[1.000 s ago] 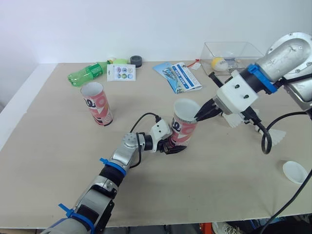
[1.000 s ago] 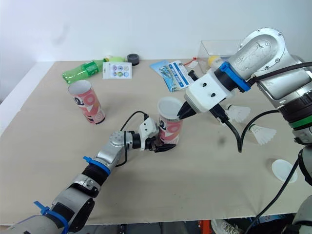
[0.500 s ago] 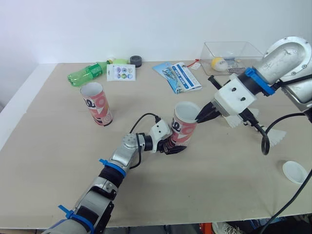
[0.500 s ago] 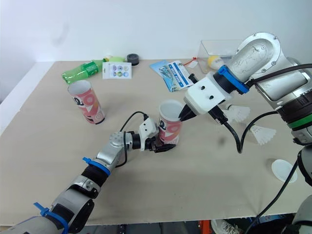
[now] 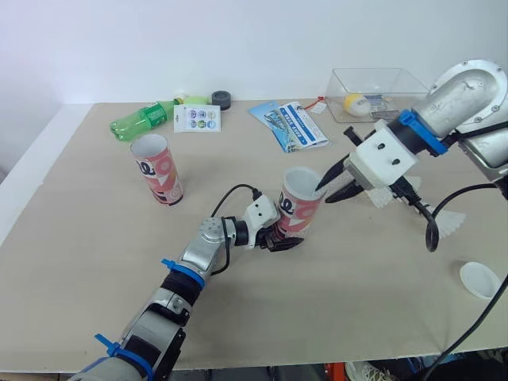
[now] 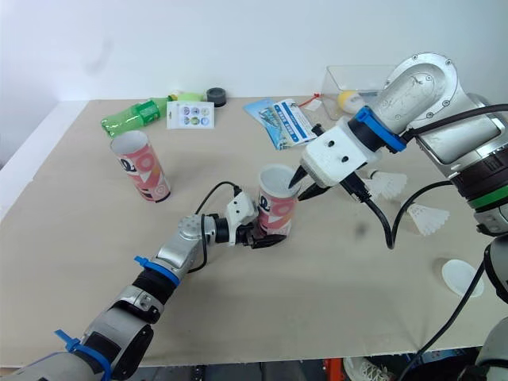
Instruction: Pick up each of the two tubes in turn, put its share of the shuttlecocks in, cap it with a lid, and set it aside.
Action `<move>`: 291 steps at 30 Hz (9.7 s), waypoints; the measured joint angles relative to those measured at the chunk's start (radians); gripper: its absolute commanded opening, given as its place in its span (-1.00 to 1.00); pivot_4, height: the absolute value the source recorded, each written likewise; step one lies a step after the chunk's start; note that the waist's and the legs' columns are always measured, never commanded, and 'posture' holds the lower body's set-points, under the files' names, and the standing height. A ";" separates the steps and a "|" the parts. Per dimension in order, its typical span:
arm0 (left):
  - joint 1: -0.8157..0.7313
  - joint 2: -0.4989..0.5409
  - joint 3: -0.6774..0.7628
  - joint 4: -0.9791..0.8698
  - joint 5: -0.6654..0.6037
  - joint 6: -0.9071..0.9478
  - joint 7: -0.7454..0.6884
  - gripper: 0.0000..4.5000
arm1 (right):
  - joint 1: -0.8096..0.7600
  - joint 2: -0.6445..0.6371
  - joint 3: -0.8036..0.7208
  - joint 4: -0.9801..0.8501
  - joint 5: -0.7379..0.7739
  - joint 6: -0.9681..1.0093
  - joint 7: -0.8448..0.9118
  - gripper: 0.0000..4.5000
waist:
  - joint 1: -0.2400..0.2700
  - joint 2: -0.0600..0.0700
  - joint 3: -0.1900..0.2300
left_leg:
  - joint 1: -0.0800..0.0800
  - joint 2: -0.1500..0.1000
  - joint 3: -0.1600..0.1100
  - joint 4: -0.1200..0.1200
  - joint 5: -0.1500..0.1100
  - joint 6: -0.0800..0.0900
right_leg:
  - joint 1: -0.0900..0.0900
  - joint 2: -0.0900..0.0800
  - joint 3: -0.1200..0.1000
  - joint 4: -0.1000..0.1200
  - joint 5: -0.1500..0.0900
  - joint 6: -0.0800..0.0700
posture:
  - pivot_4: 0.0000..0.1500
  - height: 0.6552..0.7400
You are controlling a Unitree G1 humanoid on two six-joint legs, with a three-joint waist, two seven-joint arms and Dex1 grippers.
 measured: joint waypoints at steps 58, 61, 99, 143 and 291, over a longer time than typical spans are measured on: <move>0.041 0.019 0.003 -0.054 -0.001 0.028 0.005 0.64 | 0.470 0.336 -0.626 -0.181 -0.093 0.666 -0.199 -0.96 | -0.002 0.000 -0.002 | 0.004 0.001 -0.001 0.000 0.000 0.001 | 0.003 0.003 0.000 0.002 0.000 -0.001 | 1.00 1.00; 0.040 0.018 0.004 -0.054 -0.001 0.028 0.007 0.64 | 0.470 0.340 -0.626 -0.180 -0.114 0.652 -0.195 -0.96 | -0.002 0.000 -0.002 | 0.005 0.001 -0.001 0.000 0.000 0.001 | 0.004 0.003 0.000 0.002 0.000 -0.001 | 1.00 1.00; 0.051 0.015 0.007 -0.057 -0.009 0.038 0.020 0.64 | 0.426 0.392 -0.597 -0.173 -0.202 0.772 -0.199 -0.96 | -0.004 0.001 -0.009 | 0.006 0.002 -0.001 0.000 0.000 0.000 | 0.004 0.003 0.000 0.002 -0.001 -0.002 | 1.00 1.00; 0.111 0.171 0.079 -0.093 -0.108 -0.064 -0.119 1.00 | 1.238 0.549 -0.992 -0.403 0.011 0.592 -0.577 0.99 | -0.006 0.000 -0.007 | 0.004 0.002 -0.001 -0.002 -0.002 0.001 | 0.002 0.004 0.001 0.001 -0.002 -0.003 | 1.00 1.00; 0.238 0.279 0.021 -0.519 -0.265 0.142 -0.187 1.00 | 1.184 0.592 -1.418 -0.113 -0.066 0.419 -1.174 0.42 | -0.001 -0.005 0.001 | -0.003 0.000 -0.001 -0.002 -0.001 -0.001 | -0.003 0.001 0.000 -0.001 -0.003 -0.002 | 1.00 1.00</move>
